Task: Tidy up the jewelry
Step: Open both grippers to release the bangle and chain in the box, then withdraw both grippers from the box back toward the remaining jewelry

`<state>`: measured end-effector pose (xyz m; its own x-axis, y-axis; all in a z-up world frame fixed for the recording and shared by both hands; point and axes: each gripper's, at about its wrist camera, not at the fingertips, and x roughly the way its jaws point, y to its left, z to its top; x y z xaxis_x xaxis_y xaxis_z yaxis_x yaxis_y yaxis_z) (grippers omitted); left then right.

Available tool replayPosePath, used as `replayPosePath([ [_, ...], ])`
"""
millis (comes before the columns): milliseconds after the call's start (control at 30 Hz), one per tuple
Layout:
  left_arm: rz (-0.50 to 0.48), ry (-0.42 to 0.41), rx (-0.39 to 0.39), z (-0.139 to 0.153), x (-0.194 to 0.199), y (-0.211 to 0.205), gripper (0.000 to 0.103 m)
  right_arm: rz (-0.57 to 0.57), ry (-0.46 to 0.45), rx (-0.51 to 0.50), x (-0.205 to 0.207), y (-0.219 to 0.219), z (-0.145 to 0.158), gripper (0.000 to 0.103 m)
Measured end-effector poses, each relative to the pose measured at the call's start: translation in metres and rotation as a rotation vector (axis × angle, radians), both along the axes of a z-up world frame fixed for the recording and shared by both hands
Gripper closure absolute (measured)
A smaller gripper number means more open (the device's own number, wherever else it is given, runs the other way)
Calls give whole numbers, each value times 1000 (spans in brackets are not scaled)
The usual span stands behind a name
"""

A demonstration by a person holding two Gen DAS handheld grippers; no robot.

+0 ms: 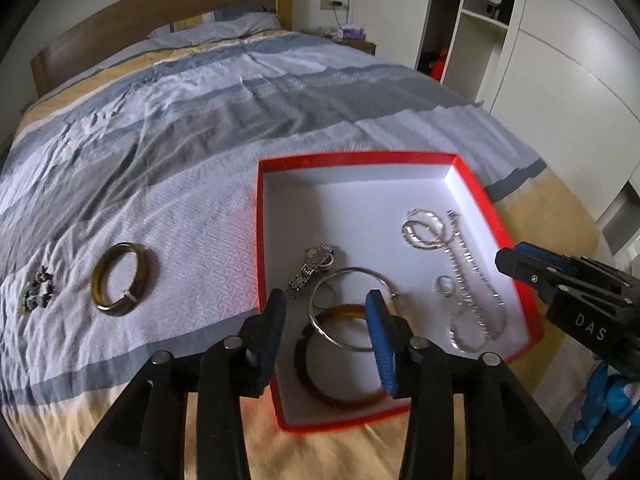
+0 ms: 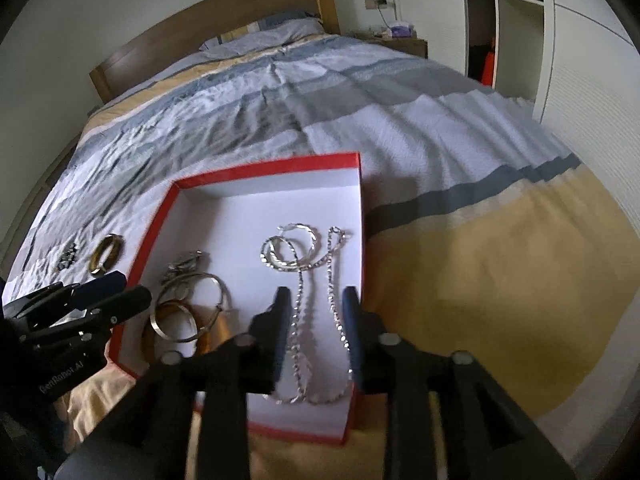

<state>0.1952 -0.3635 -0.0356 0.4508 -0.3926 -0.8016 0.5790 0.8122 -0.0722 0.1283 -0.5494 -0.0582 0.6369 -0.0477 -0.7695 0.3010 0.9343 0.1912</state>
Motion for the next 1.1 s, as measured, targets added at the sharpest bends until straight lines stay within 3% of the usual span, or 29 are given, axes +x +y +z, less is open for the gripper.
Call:
replayPosePath([
  [167, 17, -27, -26, 29, -18, 20, 58, -19, -34, -13, -23, 8, 30, 76],
  [433, 112, -118, -56, 80, -66, 77, 39, -31, -71, -106, -70, 57, 78, 76],
  [667, 169, -180, -44, 101, -107, 124, 33, 0, -139, -246, -115, 117, 121, 68],
  [833, 211, -213, -62, 113, -136, 159, 26, 25, -185, -271, -141, 149, 144, 67],
  [1100, 274, -267, -73, 128, -172, 206, 23, 67, -234, -304, -167, 191, 163, 66],
])
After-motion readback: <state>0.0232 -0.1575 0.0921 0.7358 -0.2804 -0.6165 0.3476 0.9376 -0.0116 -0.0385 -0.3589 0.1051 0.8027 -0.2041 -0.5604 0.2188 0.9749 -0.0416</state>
